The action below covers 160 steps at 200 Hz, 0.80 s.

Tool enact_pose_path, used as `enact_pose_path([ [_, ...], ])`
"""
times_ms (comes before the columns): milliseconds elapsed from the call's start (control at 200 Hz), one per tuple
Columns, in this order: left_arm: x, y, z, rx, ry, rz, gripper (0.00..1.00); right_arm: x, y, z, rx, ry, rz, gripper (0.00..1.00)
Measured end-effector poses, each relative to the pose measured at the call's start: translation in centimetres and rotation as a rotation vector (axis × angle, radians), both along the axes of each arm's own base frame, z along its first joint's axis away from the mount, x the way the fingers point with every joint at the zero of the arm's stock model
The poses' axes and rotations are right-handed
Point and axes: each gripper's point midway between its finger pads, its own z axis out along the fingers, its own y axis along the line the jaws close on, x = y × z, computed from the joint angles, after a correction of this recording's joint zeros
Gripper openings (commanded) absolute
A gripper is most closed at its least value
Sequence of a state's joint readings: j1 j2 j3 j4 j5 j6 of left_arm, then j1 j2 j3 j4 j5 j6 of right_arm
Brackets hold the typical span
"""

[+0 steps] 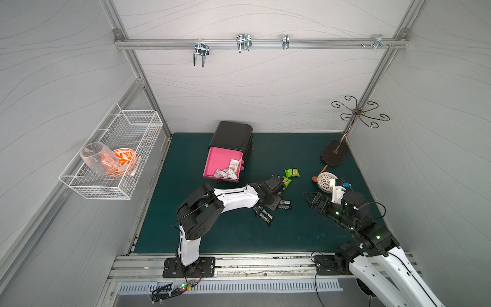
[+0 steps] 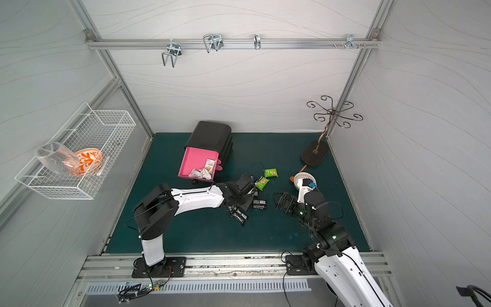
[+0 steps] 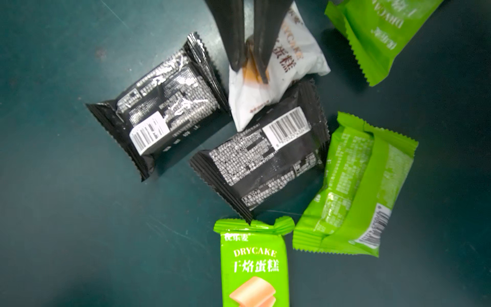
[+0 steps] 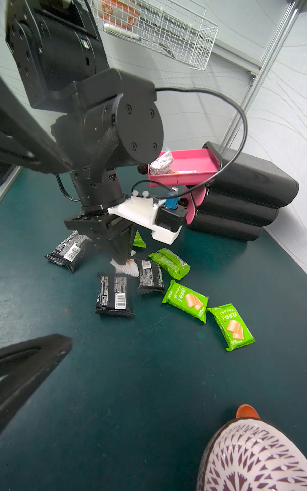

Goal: Place the cookies into the drawer by color
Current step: Pick up the cookie at the center of the board.

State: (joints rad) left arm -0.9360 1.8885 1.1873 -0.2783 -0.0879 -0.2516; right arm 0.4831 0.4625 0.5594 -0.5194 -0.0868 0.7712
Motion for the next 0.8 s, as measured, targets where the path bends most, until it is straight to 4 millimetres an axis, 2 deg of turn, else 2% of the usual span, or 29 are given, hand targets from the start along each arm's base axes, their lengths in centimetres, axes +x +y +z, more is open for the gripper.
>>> enact_pose_path([
  [180,-0.9,0.2,0.5,-0.031,0.026,-0.003,0.00,0.0,0.0,0.0,0.000,0.000,0.000,0.99],
  [280,-1.5,0.5,1.9,-0.054,0.034,-0.011,0.00,0.0,0.0,0.0,-0.001,0.000,0.000,0.99],
  [355,-1.6,0.5,4.2,-0.094,0.010,-0.015,0.00,0.0,0.0,0.0,0.000,0.000,0.000,0.99],
  [495,-1.4,0.5,9.7,-0.192,-0.078,-0.016,0.00,0.0,0.0,-0.1,-0.001,0.002,-0.001,0.99],
  [625,-0.2,1.7,13.6,-0.255,-0.153,0.024,0.00,0.0,0.0,-0.1,0.002,0.005,-0.002,0.99],
  [695,1.3,3.3,15.0,-0.270,-0.192,0.077,0.00,-0.1,0.0,-0.1,0.004,0.007,-0.003,0.99],
  [800,4.2,6.7,16.4,-0.268,-0.246,0.189,0.00,-0.1,-0.1,-0.1,0.004,0.007,-0.003,0.99],
])
